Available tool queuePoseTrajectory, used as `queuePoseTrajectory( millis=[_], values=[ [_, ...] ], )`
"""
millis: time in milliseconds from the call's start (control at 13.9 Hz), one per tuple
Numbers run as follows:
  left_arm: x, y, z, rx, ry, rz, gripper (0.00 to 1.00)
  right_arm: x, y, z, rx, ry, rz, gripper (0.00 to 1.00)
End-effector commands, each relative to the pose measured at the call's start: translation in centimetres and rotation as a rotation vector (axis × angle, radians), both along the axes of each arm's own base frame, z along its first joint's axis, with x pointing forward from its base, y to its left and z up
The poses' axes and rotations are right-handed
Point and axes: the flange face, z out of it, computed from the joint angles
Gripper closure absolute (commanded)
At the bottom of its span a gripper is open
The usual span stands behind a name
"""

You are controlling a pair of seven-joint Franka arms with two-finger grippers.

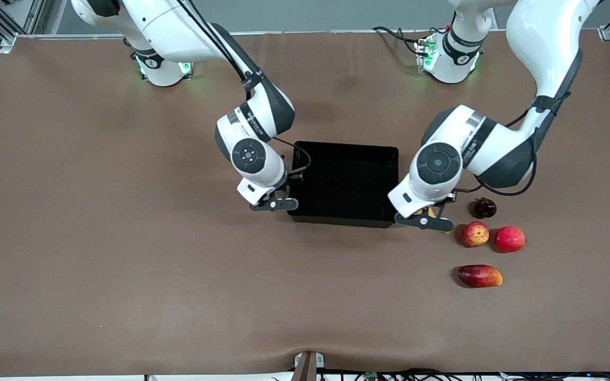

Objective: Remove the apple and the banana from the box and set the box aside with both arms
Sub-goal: 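Lower the banana beside the fruits while the right gripper holds the box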

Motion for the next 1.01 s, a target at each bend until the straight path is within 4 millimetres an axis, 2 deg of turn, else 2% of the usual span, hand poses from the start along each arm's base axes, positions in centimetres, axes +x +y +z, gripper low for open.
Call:
queuePoseTrajectory(
  millis=[0,144,216,432,720,936],
  values=[
    [0.8,2.9,-1.1,-0.027,-0.010,-0.076,1.00,-1.0,1.3,0.1,0.004,0.022,-0.020,0.11],
    [2.0,4.0,-3.6,-0.062,-0.070,-0.112,1.00,-2.6,2.7,-0.9,-0.018,0.040,-0.040,0.85],
    [2.4,4.0,-4.8,-0.088,-0.091,-0.123,1.00,-2.6,2.7,-0.9,-0.020,0.040,-0.040,1.00],
    [3.1,4.2,-6.7,-0.123,-0.111,-0.101,1.00,-2.0,2.3,-0.6,-0.013,0.037,-0.051,1.00],
    [4.3,5.2,-11.1,-0.154,-0.173,-0.135,1.00,-1.1,1.0,0.6,-0.030,0.061,-0.076,1.00],
    [5.4,6.4,-13.7,-0.205,-0.232,-0.093,1.00,1.1,-3.6,4.0,-0.066,0.108,-0.116,1.00]
  ],
)
